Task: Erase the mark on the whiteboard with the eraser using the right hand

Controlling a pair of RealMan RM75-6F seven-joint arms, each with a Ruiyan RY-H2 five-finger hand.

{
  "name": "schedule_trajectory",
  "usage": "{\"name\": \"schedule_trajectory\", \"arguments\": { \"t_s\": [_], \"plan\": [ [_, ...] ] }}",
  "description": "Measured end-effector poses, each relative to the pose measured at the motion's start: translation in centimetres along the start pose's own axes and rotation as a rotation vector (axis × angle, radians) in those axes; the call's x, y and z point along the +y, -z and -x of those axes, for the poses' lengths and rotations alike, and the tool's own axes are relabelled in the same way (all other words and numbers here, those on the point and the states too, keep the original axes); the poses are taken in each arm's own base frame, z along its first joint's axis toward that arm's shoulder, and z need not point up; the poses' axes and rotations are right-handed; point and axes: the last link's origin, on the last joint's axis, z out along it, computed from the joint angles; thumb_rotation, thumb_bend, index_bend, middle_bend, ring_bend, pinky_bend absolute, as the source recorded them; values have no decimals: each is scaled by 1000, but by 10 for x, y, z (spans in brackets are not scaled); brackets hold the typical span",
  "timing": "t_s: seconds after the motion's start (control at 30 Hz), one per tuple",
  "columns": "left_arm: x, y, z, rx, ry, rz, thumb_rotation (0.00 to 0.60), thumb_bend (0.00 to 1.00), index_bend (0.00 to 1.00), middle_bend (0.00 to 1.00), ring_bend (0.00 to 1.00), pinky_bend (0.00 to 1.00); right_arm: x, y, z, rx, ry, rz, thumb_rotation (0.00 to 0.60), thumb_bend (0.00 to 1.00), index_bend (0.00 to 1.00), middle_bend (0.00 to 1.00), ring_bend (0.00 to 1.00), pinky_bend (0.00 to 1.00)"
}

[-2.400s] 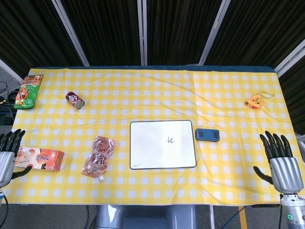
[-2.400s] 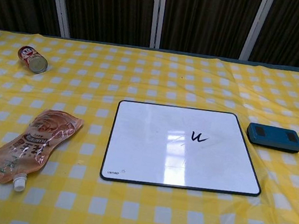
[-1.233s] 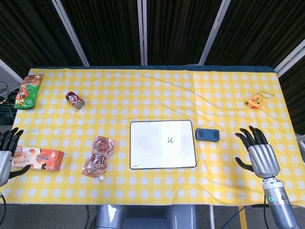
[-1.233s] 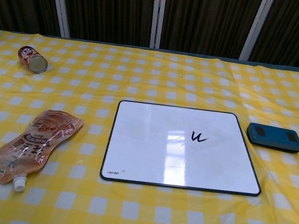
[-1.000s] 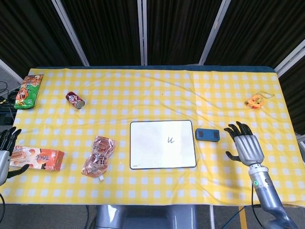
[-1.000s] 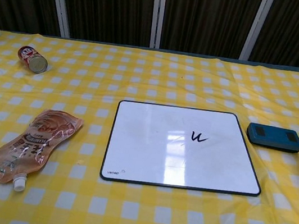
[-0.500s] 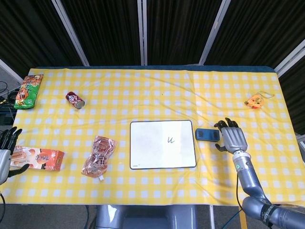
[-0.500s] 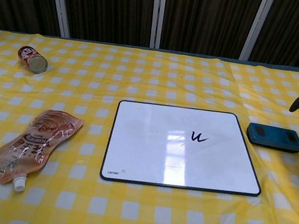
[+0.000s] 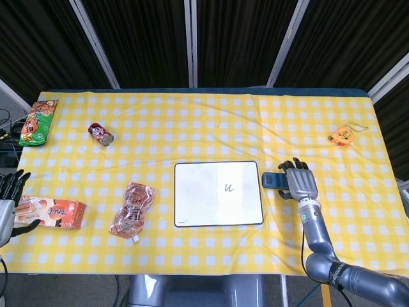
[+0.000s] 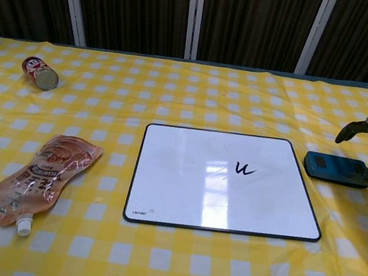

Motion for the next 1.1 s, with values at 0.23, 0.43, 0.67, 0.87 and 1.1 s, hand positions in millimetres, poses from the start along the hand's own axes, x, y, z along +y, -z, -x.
{"name": "schedule_trajectory", "arguments": {
  "t_s": [0.23, 0.43, 0.67, 0.87, 1.1],
  "plan": [
    [0, -1, 1, -6, -4, 0, 600, 101, 0, 0, 0, 0, 2, -4, 7, -26, 7, 27, 600, 215, 281, 185, 67, 135],
    [0, -2, 1, -6, -4, -2, 600, 100, 0, 0, 0, 0, 5, -9, 9, -30, 6, 46, 600, 215, 281, 184, 67, 135],
    [0, -2, 2, -9, -4, -2, 600, 100, 0, 0, 0, 0, 9, -12, 13, -32, 9, 57, 600, 217, 295, 194, 67, 138],
    [0, -3, 3, -14, -5, -2, 600, 101, 0, 0, 0, 0, 10, -13, 18, -42, 10, 60, 600, 221, 322, 215, 70, 142],
    [1, -3, 3, -13, -4, 2, 600, 100, 0, 0, 0, 0, 10, -16, 19, -31, 12, 60, 600, 242, 449, 319, 157, 211]
  ]
}}
